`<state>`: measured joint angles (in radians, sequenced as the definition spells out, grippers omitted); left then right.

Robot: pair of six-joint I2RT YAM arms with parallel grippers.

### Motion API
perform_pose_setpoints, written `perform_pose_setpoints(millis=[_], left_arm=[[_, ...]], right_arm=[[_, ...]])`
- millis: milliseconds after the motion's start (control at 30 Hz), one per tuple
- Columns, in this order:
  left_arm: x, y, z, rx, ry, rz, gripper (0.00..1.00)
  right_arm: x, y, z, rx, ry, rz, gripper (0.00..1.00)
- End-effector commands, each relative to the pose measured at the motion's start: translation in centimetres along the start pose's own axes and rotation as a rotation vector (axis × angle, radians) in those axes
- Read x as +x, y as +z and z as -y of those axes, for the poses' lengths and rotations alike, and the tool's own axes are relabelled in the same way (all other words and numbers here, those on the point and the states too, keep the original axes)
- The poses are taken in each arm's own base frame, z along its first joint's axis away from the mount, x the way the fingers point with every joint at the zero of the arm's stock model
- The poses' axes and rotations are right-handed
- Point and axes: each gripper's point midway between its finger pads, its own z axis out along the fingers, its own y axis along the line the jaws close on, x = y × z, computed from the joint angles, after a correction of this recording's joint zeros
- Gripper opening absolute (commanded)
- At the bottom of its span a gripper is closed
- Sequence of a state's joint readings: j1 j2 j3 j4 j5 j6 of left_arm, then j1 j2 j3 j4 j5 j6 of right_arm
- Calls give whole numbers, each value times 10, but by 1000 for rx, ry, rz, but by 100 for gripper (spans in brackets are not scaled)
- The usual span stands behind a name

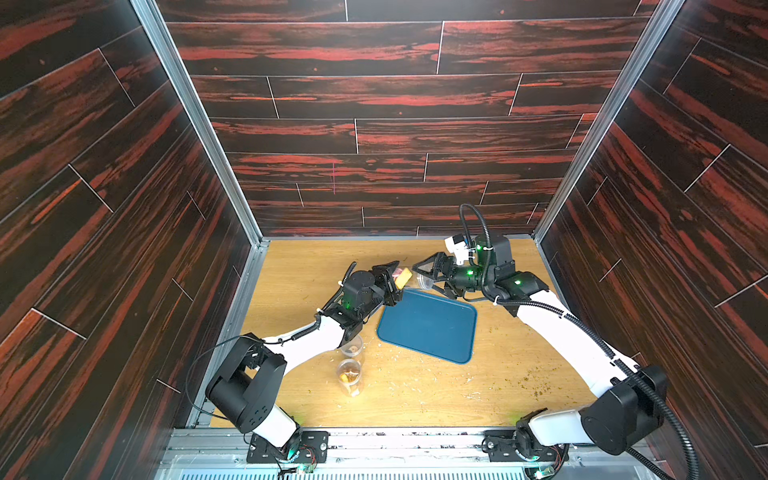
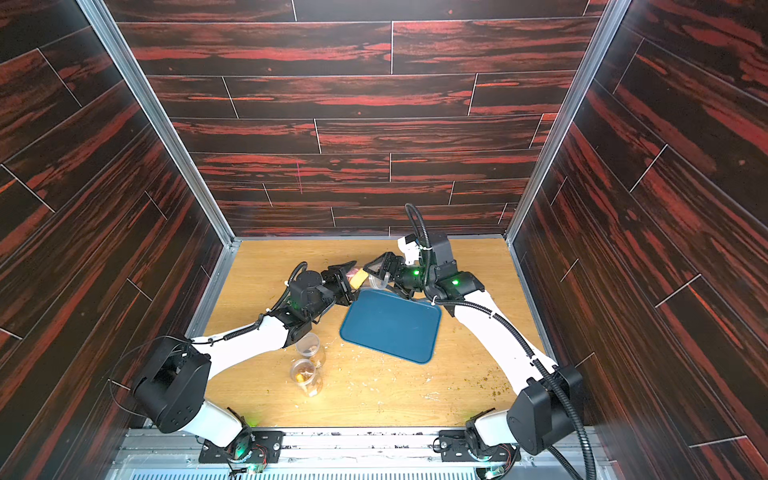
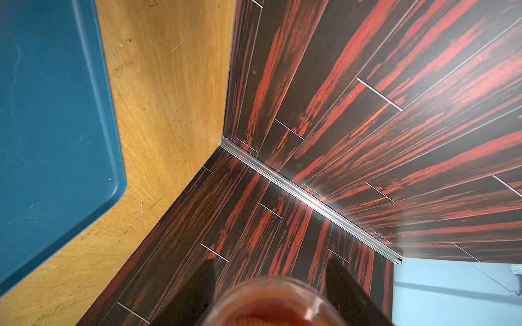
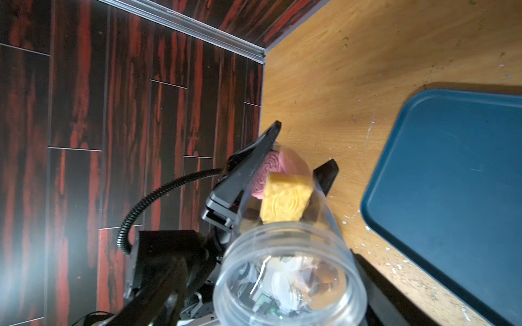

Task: Pour the cookies out of the jar
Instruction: Pick up the jar from the center of the board, then unscrew the lid from the jar.

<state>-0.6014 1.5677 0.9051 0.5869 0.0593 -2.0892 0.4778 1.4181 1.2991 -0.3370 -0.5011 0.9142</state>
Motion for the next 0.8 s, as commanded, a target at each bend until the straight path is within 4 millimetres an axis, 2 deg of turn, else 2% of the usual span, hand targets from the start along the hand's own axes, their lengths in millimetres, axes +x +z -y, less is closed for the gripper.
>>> perform_pose_setpoints(millis=[0,400,767], left_arm=[[8,-9,19,26,-43,-7,53],[9,-10,19,24,-42,-8,53],[5,-12,15,28,-70,-3,53]], right_arm=[[1,5,3,25,2,-26,85],[5,4,4,11,-2,-26,72],[7,2,3,-8,-27,-20,65]])
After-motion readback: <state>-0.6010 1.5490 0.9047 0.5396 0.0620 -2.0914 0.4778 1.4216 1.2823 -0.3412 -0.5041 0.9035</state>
